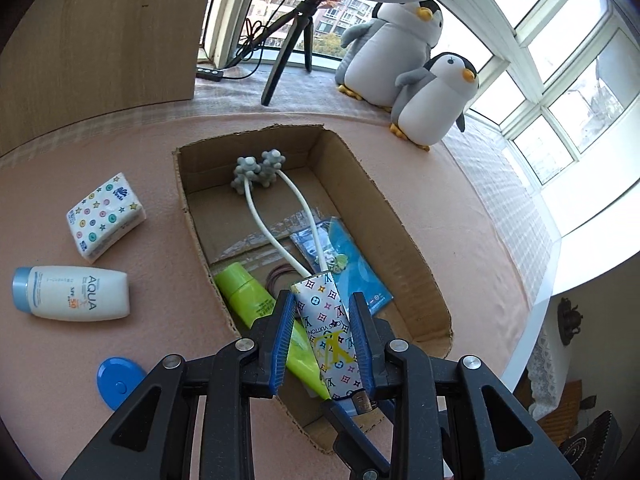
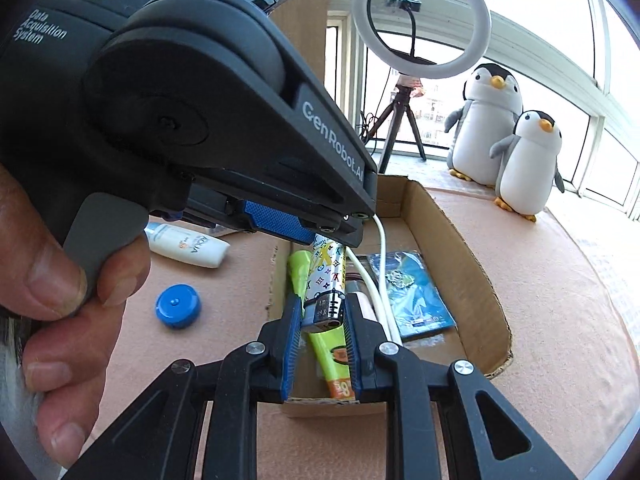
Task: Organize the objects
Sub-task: 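Carry the patterned lighter into the cardboard box with both tools and release it, then withdraw both tools and move toward the blue tape measure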
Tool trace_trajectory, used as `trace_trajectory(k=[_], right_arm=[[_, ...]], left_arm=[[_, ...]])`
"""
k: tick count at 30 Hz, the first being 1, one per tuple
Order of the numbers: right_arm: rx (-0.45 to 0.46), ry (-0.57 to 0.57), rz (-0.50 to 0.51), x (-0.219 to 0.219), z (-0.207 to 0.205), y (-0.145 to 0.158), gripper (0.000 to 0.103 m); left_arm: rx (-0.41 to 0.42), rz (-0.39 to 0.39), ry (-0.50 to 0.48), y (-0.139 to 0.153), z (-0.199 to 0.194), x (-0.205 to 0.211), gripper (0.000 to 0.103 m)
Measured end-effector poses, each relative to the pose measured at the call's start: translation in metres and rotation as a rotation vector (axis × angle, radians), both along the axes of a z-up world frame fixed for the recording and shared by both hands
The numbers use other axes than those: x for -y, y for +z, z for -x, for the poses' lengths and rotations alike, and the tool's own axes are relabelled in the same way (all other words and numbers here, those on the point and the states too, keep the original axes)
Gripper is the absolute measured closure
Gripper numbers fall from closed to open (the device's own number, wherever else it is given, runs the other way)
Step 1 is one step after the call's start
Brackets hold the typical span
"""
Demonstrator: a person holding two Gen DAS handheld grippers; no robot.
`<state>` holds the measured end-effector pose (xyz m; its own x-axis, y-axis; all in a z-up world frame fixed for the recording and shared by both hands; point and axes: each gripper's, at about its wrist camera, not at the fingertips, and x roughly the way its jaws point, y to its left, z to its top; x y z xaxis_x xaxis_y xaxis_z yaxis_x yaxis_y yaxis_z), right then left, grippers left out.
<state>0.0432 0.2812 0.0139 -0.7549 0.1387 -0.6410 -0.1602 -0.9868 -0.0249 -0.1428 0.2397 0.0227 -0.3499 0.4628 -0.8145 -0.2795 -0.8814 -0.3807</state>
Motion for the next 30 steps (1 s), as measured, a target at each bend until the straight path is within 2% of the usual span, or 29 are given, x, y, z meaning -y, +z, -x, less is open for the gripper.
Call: trace_trajectory(k=[2,3,4,6,14,19,25,27,30], right_arm=[[0.033,-0.013,0.005,-0.004,-0.001,-0.006,0.084],[0.038,-0.02,0.008,-0.006,-0.002,-0.008,0.083],[0.04,-0.026,0.012,-0.008,-0.004,-0.009,0.076],[0.055,-0.032,0.015,-0.011,-0.007,-0.013,0.07],[0.103,-0.022,0.027,-0.003,-0.011,-0.017,0.07],[0.115,0.007,-0.001,0.024,-0.01,-0.017,0.07],[0.128,-0.011,-0.042,0.032,-0.01,-0.014,0.07],[0.109,-0.037,-0.049,0.032,-0.014,-0.007,0.07],[0.055,-0.001,-0.072,0.049,-0.019,0.009,0.068]], left_arm=[[0.0,0.028,0.001,-0.006,0.002,-0.005,0.069],[-0.003,0.039,0.016,-0.008,0.002,-0.004,0.062],[-0.006,0.038,0.031,-0.01,0.003,0.002,0.055],[-0.012,0.031,0.062,-0.011,0.003,0.013,0.052],[-0.018,-0.002,0.225,-0.01,-0.015,0.1,0.05],[-0.013,-0.014,0.337,-0.012,-0.038,0.165,0.05],[0.009,-0.016,0.456,-0.02,-0.067,0.236,0.05],[0.014,-0.019,0.49,-0.024,-0.077,0.253,0.05],[0.017,-0.025,0.53,-0.027,-0.094,0.275,0.049]])
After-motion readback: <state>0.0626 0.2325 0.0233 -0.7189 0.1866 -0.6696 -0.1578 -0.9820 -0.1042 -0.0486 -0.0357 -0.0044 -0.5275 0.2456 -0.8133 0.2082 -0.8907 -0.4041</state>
